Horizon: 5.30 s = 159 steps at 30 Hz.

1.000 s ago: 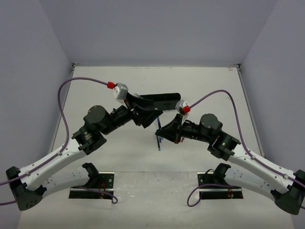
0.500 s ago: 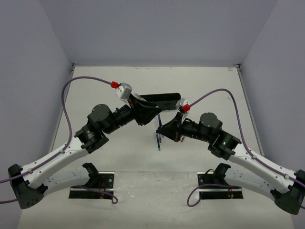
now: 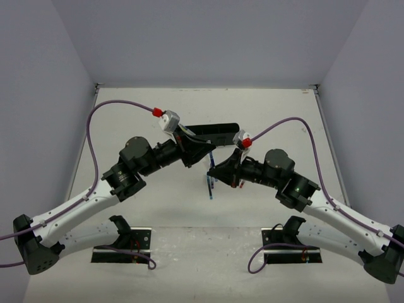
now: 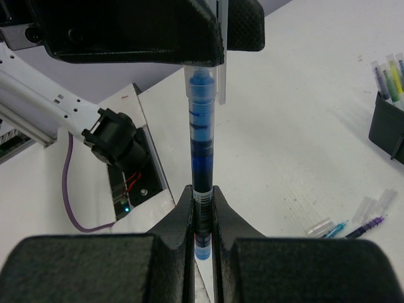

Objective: Sort the stationery into containers
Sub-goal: Close the pen cap on the pen.

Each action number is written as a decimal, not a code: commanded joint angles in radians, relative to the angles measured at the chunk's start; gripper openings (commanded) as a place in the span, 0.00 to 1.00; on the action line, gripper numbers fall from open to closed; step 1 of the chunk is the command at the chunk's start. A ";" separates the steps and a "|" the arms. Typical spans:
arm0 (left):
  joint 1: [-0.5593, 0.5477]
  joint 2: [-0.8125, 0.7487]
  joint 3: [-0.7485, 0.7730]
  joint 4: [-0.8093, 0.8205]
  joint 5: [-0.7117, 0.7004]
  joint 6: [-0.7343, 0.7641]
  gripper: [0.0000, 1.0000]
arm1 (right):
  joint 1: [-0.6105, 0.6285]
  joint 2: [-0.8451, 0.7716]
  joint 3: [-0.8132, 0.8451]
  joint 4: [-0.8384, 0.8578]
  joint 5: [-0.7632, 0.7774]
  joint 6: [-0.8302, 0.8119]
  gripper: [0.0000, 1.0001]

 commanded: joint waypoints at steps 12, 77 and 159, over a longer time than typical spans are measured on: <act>0.001 0.019 -0.031 0.116 0.268 0.037 0.00 | -0.001 -0.089 0.014 0.054 -0.037 -0.041 0.00; -0.125 0.230 0.421 -0.355 -0.486 0.124 0.52 | -0.001 0.048 0.172 -0.105 0.325 0.010 0.00; -0.125 0.020 -0.096 0.086 0.227 0.001 0.00 | -0.001 -0.104 0.302 0.037 -0.098 0.127 0.00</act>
